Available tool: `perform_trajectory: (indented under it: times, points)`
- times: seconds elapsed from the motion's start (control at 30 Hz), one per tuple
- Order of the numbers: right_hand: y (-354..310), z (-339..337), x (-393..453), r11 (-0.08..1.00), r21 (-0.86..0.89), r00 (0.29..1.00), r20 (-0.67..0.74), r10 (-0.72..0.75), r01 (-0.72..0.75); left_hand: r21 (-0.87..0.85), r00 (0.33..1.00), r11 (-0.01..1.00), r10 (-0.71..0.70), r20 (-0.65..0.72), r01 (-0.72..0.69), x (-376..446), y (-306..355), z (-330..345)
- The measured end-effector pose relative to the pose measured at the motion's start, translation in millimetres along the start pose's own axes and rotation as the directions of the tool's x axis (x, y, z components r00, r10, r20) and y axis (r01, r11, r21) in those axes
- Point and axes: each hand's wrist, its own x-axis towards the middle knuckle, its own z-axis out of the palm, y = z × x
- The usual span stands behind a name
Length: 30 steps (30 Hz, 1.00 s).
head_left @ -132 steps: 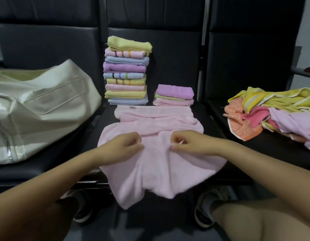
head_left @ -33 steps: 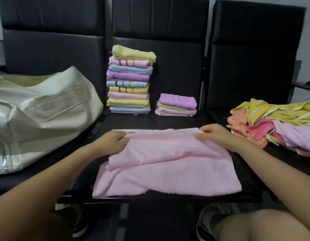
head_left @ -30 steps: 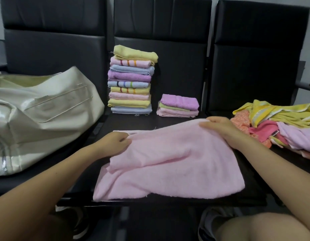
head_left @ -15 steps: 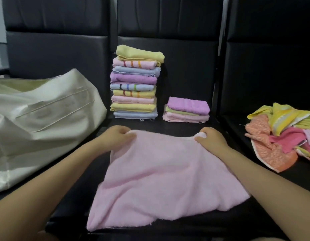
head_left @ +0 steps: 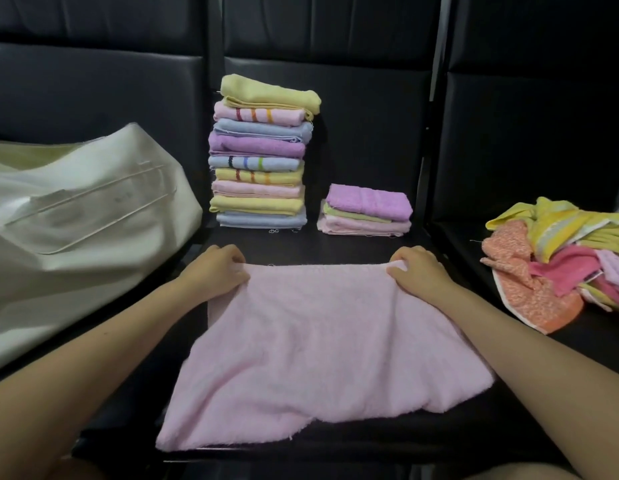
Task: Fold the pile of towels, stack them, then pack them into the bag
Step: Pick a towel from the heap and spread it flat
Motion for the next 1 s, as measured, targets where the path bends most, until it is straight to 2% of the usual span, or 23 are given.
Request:
perform_trajectory:
  times: [0.1,0.23,0.33,0.43,0.5,0.6,0.73,0.87,0.93,1.0]
  points:
    - [1,-7,-5,0.987,0.15,0.997,0.062,0.044,-0.053,-0.013,0.998,1.0,-0.026,0.058,0.027,-3,-1,-7]
    - [1,-14,-20,0.987,0.125,0.994,0.05,0.097,-0.103,0.058,0.995,0.998,-0.027,0.095,0.022,-14,2,-11]
    - [5,-19,-34,0.98,0.157,0.993,0.021,0.117,-0.119,0.047,0.996,0.997,-0.057,0.064,0.054,-25,5,-10]
    - [6,-30,-44,0.91,0.377,0.977,-0.053,0.205,-0.17,-0.087,0.998,0.994,-0.063,-0.032,0.06,-34,10,-10]
    - [-3,-45,-48,0.843,0.507,0.957,-0.107,0.27,-0.181,-0.314,0.988,0.948,-0.086,-0.129,0.042,-39,17,-15]
    - [-25,-83,-48,0.782,0.615,0.936,-0.207,0.284,-0.101,-0.644,0.972,0.763,-0.116,-0.206,-0.045,-43,40,-43]
    - [-65,-153,-50,0.714,0.687,0.899,-0.387,0.205,0.133,-0.75,0.939,0.626,-0.081,-0.334,-0.213,-50,78,-117]
    - [-97,-210,-51,0.73,0.636,0.856,-0.497,0.139,0.251,-0.683,0.843,0.647,-0.116,-0.526,-0.337,-63,111,-177]
    - [-108,-229,-53,0.729,0.632,0.855,-0.503,0.127,0.263,-0.673,0.821,0.637,-0.109,-0.56,-0.375,-71,122,-197]
    - [-118,-245,-55,0.708,0.651,0.855,-0.503,0.13,0.275,-0.692,0.829,0.618,-0.112,-0.547,-0.373,-79,131,-217]
